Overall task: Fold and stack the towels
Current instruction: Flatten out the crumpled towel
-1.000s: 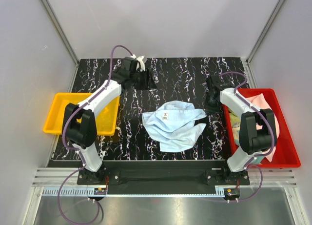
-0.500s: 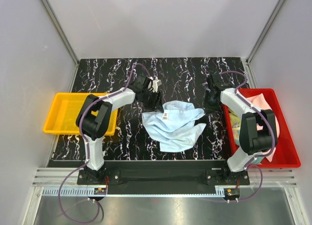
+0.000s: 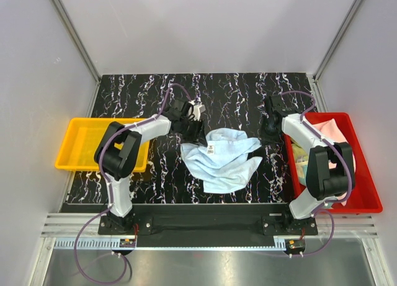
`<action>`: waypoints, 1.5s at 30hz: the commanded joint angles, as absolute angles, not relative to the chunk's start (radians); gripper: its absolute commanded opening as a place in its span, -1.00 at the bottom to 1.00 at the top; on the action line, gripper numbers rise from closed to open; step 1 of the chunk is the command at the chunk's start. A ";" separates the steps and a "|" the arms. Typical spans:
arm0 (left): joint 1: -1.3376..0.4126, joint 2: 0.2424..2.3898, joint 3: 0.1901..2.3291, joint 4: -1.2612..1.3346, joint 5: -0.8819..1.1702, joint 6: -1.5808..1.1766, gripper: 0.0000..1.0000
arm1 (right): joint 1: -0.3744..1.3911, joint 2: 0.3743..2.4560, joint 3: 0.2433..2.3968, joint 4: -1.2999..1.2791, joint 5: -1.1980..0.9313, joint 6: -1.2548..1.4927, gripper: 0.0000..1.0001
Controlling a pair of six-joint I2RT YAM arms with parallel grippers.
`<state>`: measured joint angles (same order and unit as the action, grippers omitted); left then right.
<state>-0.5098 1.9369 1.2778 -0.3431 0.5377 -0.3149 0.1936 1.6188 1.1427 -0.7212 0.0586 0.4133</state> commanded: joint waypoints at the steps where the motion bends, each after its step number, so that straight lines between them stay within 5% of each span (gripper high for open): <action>1: -0.517 1.845 1.278 -0.311 0.549 -0.314 -0.22 | 0.189 1.583 1.141 -0.698 0.045 0.405 -1.00; 8: -0.515 1.824 1.336 -0.351 0.505 -0.314 -0.99 | 0.189 1.578 1.146 -0.684 0.032 0.405 -1.00; 17: -0.491 1.796 1.570 -0.488 0.301 -0.288 -1.00 | 0.189 1.503 1.307 -0.598 0.026 0.286 -1.00; 28: -0.462 1.749 2.241 -0.750 0.115 -0.203 -1.00 | 0.195 1.402 1.838 -0.528 -0.204 -0.067 -1.00; 31: -0.462 1.625 2.237 -0.710 0.118 -0.202 -1.00 | 0.195 1.373 1.946 -0.601 -0.316 -0.167 -1.00; 45: -0.647 1.152 2.016 -0.581 0.314 -0.244 -1.00 | 0.193 0.856 1.772 -0.569 -0.586 -0.131 -1.00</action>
<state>-0.6323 1.1778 2.0319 -0.6403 0.2398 -0.2050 0.1940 0.9077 1.7885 -0.5774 -0.5117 -0.1627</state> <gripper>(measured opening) 0.046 0.011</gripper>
